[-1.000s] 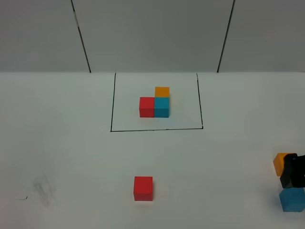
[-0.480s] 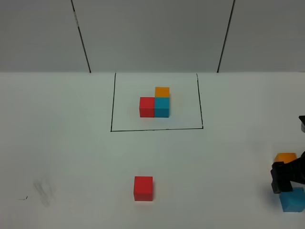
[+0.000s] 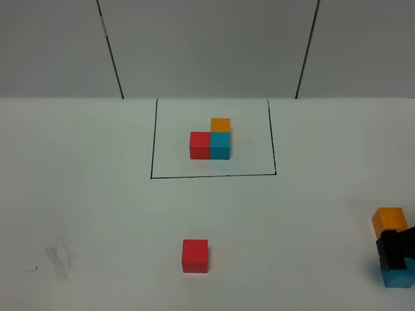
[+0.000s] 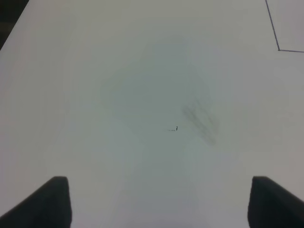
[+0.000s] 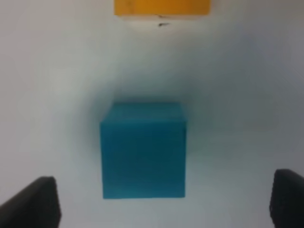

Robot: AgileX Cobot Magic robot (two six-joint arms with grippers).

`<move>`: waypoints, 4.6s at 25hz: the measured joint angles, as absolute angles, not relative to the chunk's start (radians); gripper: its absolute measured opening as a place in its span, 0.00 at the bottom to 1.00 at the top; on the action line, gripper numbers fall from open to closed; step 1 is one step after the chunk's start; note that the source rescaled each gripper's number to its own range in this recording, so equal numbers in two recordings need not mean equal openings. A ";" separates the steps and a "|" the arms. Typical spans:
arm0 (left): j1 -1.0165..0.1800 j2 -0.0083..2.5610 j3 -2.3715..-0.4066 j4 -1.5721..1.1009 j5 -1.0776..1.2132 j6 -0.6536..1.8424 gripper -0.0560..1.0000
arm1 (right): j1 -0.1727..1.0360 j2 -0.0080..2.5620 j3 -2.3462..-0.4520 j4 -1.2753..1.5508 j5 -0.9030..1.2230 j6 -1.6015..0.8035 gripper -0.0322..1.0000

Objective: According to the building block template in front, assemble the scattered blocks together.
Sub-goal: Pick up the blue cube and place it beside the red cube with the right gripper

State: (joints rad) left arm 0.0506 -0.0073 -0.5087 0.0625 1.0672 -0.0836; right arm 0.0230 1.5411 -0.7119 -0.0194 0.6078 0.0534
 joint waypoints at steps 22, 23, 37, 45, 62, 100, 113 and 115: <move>0.051 -0.007 -0.509 0.062 1.067 -0.084 0.99 | 0.014 1.727 -0.709 0.102 0.484 -0.088 0.48; 0.051 -0.007 -0.509 0.062 1.067 -0.084 0.99 | 0.014 1.729 -0.709 0.115 0.479 -0.093 0.36; 0.051 -0.007 -0.509 0.062 1.067 -0.084 0.99 | 0.067 1.689 -0.743 0.188 0.608 -0.148 0.26; 0.051 -0.007 -0.509 0.062 1.067 -0.084 0.99 | 0.397 1.492 -0.819 0.124 0.819 -0.270 0.26; 0.051 -0.007 -0.509 0.062 1.067 -0.084 0.99 | 0.723 1.442 -0.834 -0.086 0.718 -0.674 0.26; 0.051 -0.007 -0.509 0.062 1.067 -0.084 0.99 | 0.723 2.033 -1.370 0.068 0.839 -0.928 0.26; 0.051 -0.007 -0.509 0.062 1.067 -0.084 0.99 | 0.723 2.046 -1.371 0.055 0.802 -0.848 0.26; 0.051 -0.007 -0.509 0.062 1.067 -0.084 0.99 | 0.723 2.046 -1.371 0.059 0.798 -0.848 0.26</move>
State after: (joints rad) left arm 0.0506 -0.0073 -0.5087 0.0625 1.0672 -0.0836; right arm 0.7234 2.0464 -1.3715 0.0587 0.7982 -0.8483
